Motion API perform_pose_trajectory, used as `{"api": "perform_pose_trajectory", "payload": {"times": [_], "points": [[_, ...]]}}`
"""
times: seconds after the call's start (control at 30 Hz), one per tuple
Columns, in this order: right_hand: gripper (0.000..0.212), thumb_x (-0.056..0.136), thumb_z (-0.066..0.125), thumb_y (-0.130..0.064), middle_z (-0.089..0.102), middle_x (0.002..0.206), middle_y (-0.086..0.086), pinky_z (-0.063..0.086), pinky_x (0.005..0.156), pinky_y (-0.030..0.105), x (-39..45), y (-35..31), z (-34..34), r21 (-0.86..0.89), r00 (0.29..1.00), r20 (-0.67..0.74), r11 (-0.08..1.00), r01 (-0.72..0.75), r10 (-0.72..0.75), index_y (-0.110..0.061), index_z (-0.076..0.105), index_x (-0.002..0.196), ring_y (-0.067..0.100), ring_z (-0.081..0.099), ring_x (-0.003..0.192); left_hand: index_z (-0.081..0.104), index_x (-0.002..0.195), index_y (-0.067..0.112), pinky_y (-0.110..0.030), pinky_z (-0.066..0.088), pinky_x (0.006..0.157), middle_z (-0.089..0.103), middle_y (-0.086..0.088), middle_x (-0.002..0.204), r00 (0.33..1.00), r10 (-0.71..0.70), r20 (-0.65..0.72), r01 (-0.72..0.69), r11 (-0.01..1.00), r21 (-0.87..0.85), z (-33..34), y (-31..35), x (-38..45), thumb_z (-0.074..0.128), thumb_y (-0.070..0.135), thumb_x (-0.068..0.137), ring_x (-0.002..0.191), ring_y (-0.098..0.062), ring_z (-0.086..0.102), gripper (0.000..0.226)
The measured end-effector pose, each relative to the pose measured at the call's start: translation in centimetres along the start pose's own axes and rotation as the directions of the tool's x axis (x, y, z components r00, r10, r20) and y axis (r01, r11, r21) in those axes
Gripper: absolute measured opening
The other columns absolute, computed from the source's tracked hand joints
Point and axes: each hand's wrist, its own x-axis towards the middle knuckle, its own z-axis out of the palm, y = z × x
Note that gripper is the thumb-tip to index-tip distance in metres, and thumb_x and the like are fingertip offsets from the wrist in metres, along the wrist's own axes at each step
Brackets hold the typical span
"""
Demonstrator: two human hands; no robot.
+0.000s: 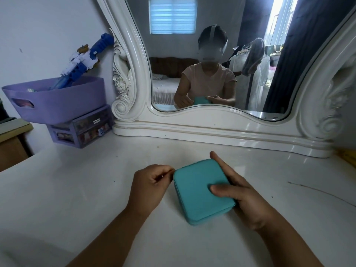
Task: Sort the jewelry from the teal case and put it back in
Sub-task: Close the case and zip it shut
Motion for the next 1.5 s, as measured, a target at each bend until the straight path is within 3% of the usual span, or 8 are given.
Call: {"api": "perform_pose_trajectory", "payload": {"times": [0.2,0.33,0.43,0.53,0.8,1.03,1.17,1.5], "points": [[0.070,0.048,0.069,-0.012,0.070,0.114,0.001,0.054,0.079,0.025,-0.7,-0.3,-0.5,0.025,0.980,0.181,0.996,-0.084,0.078,-0.036,0.065,0.114,0.022,0.066,0.101,0.073,0.074,0.022,-0.014,0.050,0.056,0.071,0.007,0.063,0.976,-0.172,0.133,0.207,0.923,-0.325,0.0,1.5,0.4,0.066,0.006,0.079,0.055,-0.002,0.061,0.019],[0.060,0.061,0.065,-0.008,0.071,0.107,-0.001,0.056,0.072,0.025,-0.1,0.0,0.7,0.141,1.000,0.008,0.990,-0.005,0.004,-0.032,0.062,0.117,0.019,0.068,0.093,0.068,0.093,0.027,-0.014,0.052,0.064,0.073,0.009,0.082,0.986,-0.161,0.036,0.163,0.922,-0.352,0.6,1.2,0.4,0.059,0.028,0.086,0.071,-0.003,0.066,0.012],[0.059,0.065,0.072,-0.013,0.074,0.097,-0.002,0.056,0.064,0.030,0.6,0.0,0.0,0.252,0.984,-0.174,0.965,0.076,-0.032,-0.031,0.055,0.119,0.018,0.071,0.084,0.056,0.111,0.040,-0.016,0.052,0.077,0.066,0.014,0.110,0.976,-0.104,0.191,0.158,0.941,-0.299,0.7,0.5,-0.2,0.061,0.063,0.068,0.097,-0.002,0.064,0.049],[0.054,0.071,0.066,-0.024,0.072,0.106,0.002,0.055,0.070,0.033,0.7,0.3,-0.2,0.240,0.970,-0.243,0.967,0.088,-0.028,-0.033,0.050,0.122,0.022,0.070,0.090,0.029,0.131,0.051,-0.017,0.046,0.092,0.040,0.028,0.136,0.903,-0.033,0.428,0.126,0.974,-0.190,1.7,0.5,-0.8,0.079,0.058,0.049,0.117,0.006,0.048,0.095],[0.105,0.048,0.088,-0.028,0.051,0.132,0.003,0.049,0.097,0.040,0.7,1.4,-0.5,-0.225,0.991,-0.099,0.972,0.063,-0.088,-0.035,0.032,0.136,0.019,0.054,0.120,0.026,0.134,0.053,-0.037,0.045,0.102,0.042,0.015,0.140,0.859,-0.031,0.511,0.158,0.965,-0.208,2.9,-0.8,0.3,0.086,0.034,0.052,0.127,-0.005,0.044,0.103],[0.061,0.076,0.073,-0.012,0.047,0.100,-0.037,0.038,0.068,-0.005,1.4,0.9,-1.3,-0.514,0.940,-0.269,0.857,0.043,-0.209,-0.044,0.035,0.111,-0.028,0.051,0.087,0.030,0.131,0.051,-0.036,0.046,0.102,0.046,0.015,0.136,0.852,-0.033,0.523,0.112,0.986,-0.120,5.1,-1.5,3.7,0.085,0.041,0.048,0.123,-0.005,0.047,0.100],[0.075,0.078,0.070,-0.017,0.047,0.107,-0.024,0.033,0.067,-0.008,2.0,1.7,-2.4,-0.617,0.886,-0.386,0.786,-0.042,-0.256,-0.028,0.029,0.140,-0.009,0.048,0.091,0.026,0.138,0.042,-0.035,0.044,0.103,0.047,0.011,0.135,0.834,-0.064,0.549,0.123,0.990,-0.071,7.4,-1.6,4.9,0.084,0.042,0.049,0.121,-0.006,0.047,0.105],[0.074,0.073,0.075,-0.026,0.047,0.127,-0.019,0.035,0.091,0.007,1.7,2.0,-3.1,-0.641,0.862,-0.417,0.766,-0.054,-0.287,-0.037,0.033,0.134,-0.011,0.046,0.109,0.024,0.127,0.060,-0.033,0.038,0.108,0.038,0.013,0.144,0.781,-0.109,0.615,0.294,0.933,-0.208,6.5,-1.6,4.9,0.084,0.036,0.050,0.130,-0.001,0.039,0.100]]}}
